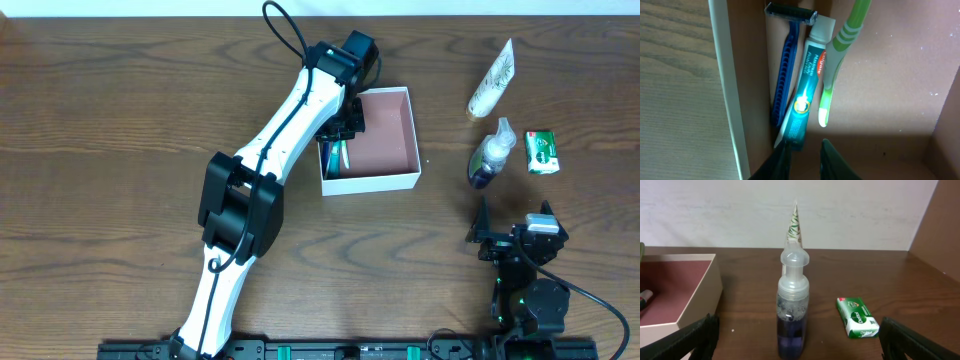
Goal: Pack container
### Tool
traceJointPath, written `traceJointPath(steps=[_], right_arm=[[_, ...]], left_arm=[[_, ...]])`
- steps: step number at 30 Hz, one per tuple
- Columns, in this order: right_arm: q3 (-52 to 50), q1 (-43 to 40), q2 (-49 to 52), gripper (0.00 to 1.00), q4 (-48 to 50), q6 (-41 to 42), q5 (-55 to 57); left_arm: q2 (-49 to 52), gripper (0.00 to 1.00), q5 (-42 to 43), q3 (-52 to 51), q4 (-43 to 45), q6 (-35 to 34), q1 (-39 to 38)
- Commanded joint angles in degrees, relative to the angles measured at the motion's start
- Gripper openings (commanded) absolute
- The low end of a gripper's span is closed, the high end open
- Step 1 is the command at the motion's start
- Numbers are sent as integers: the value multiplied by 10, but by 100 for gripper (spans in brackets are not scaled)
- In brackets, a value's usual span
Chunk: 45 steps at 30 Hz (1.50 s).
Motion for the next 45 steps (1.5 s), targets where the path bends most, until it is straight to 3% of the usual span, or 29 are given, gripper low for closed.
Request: traceJointPath(steps=[1,10,18,24,45], right_arm=[[-1,6,-3,99,-2,-4,0],[-1,6,-3,99,-2,-4,0],[-1,6,-3,99,-3,-4,0],[-1,6,-3,99,-3,-4,0],[-1,6,-3,99,-2,-4,0]], left_arm=[[6,22,0,-2,-4,10,5],[-10,22,-1,16,6,37,16],[-16,22,-5,24,99,89,32],[-10,25,-56,23,150,90,32],[-7,25,-16,3,168,71,14]])
